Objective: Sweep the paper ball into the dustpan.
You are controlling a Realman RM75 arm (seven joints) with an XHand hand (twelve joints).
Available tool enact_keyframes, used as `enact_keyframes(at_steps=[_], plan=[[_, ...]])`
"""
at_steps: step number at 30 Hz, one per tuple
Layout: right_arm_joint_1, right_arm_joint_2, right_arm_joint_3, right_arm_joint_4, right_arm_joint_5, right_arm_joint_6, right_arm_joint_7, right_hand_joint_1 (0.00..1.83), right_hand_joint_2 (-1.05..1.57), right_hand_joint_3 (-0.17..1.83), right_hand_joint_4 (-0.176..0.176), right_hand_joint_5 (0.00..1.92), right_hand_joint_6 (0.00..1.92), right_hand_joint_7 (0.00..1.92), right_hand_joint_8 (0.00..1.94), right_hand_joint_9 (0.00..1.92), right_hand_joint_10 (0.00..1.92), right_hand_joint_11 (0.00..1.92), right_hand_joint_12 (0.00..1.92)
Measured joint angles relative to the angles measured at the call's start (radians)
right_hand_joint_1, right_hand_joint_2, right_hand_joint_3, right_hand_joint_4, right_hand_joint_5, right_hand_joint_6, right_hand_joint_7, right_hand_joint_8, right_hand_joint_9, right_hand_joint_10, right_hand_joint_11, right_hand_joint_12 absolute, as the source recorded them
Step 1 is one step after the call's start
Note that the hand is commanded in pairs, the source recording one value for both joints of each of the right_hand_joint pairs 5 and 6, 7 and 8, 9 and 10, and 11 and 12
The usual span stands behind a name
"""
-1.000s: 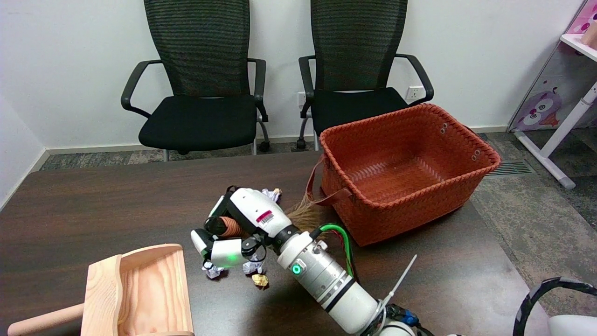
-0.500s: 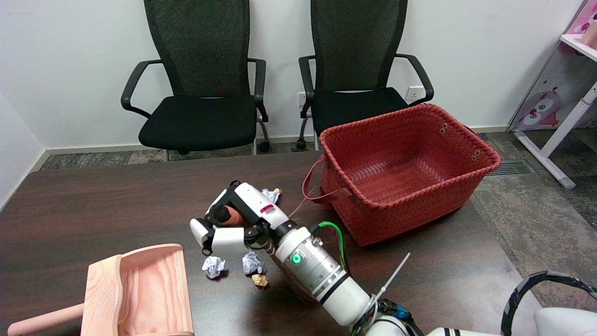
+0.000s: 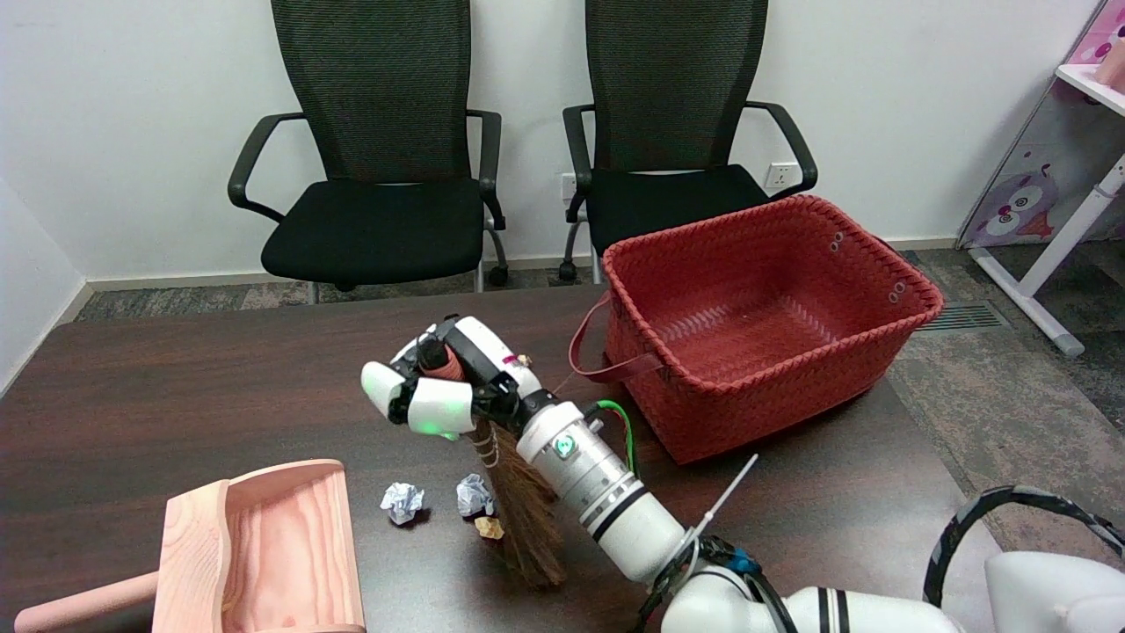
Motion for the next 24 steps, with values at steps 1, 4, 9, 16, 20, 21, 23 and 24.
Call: enact_keyframes(at_steps=[1,4,9,16,20,21,23,24], plan=[[0.006,-0.001,-0.001,0.001,0.003,0.0,0.022,0.95,1.03,1.28,-0.003,1.92,1.92,1.92,1.92,1.92,1.92,1.92,1.92],[0.02,-0.001,-0.003,0.003,0.009,0.003,0.073,0.95,1.02,1.29,-0.005,1.92,1.92,1.92,1.92,1.92,1.92,1.92,1.92],[0.039,-0.001,-0.007,0.002,0.014,0.014,0.144,0.95,1.02,1.28,-0.004,1.92,1.92,1.92,1.92,1.92,1.92,1.92,1.92],[0.057,0.006,-0.01,-0.011,0.016,0.042,0.246,0.95,0.99,1.28,-0.006,1.92,1.92,1.92,1.92,1.92,1.92,1.92,1.92],[0.062,0.016,-0.011,-0.024,0.016,0.06,0.285,0.95,0.98,1.29,-0.007,1.92,1.92,1.92,1.92,1.92,1.92,1.92,1.92],[0.063,0.02,-0.011,-0.03,0.016,0.066,0.295,0.95,0.98,1.29,-0.007,1.92,1.92,1.92,1.92,1.92,1.92,1.92,1.92],[0.065,0.027,-0.012,-0.038,0.016,0.074,0.308,0.95,0.98,1.3,-0.007,1.92,1.92,1.92,1.92,1.92,1.92,1.92,1.92],[0.065,0.031,-0.012,-0.042,0.016,0.078,0.313,0.94,0.97,1.3,-0.008,1.92,1.92,1.92,1.92,1.92,1.92,1.92,1.92]])
